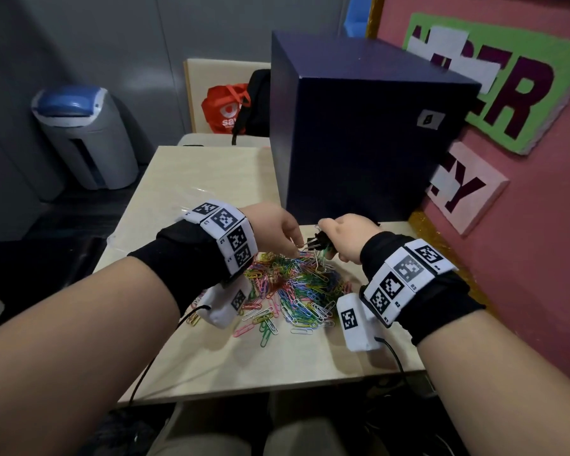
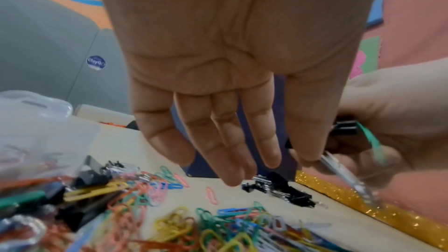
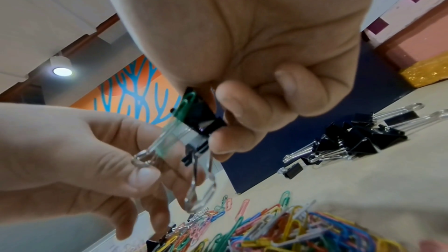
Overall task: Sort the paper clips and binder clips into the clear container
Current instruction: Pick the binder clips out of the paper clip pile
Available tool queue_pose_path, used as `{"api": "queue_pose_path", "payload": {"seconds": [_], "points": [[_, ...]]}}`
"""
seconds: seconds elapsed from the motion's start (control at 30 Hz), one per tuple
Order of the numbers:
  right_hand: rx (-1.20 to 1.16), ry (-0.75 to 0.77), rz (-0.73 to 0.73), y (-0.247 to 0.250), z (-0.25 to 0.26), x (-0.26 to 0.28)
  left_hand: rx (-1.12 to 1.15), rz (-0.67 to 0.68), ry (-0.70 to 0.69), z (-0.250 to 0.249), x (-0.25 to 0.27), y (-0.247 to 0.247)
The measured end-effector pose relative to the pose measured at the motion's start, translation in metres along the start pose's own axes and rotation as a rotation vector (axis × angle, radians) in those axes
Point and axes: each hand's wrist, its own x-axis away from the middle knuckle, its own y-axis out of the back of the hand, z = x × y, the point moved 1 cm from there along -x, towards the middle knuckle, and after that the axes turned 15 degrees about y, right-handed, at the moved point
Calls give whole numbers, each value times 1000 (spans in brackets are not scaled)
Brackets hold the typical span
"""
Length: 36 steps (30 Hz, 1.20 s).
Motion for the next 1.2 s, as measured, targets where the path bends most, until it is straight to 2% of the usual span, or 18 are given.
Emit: {"api": "queue_pose_path", "payload": {"seconds": [0.13, 0.33, 0.4, 0.5, 0.63, 0.7, 0.8, 0.9, 0.93, 1.0, 1.07, 1.13, 1.2], "points": [[-3, 43, -10, 0, -3, -1, 47, 64, 5, -3, -4, -2], [-132, 83, -43, -2, -6, 0, 301, 208, 26, -3, -5, -2], [-147, 93, -53, -2, -7, -1, 308, 186, 5, -4, -4, -3], [-191, 110, -61, -3, -8, -2, 251, 83, -18, -6, -4, -4], [-321, 100, -76, 0, -9, -2, 297, -58, -11, -9, -9, -6], [-347, 83, -135, 4, -9, -1, 343, -75, -8, -11, -10, -6], [-252, 10, -290, 9, -18, -4, 404, -66, -15, -15, -11, -7], [-195, -109, -429, 14, -30, -8, 161, -135, -16, -14, -11, -10], [-173, -148, -433, 14, -32, -8, 51, -154, -17, -13, -10, -11], [-73, -245, -354, 12, -35, -8, -139, -156, -9, -12, -10, -16], [6, -282, -273, 7, -35, -8, -294, -132, 20, -9, -11, -24], [75, -239, -225, 3, -29, -10, -424, -90, 42, -7, -13, -32], [137, -174, -80, -2, -19, -13, -508, -51, 31, -5, -15, -38]]}}
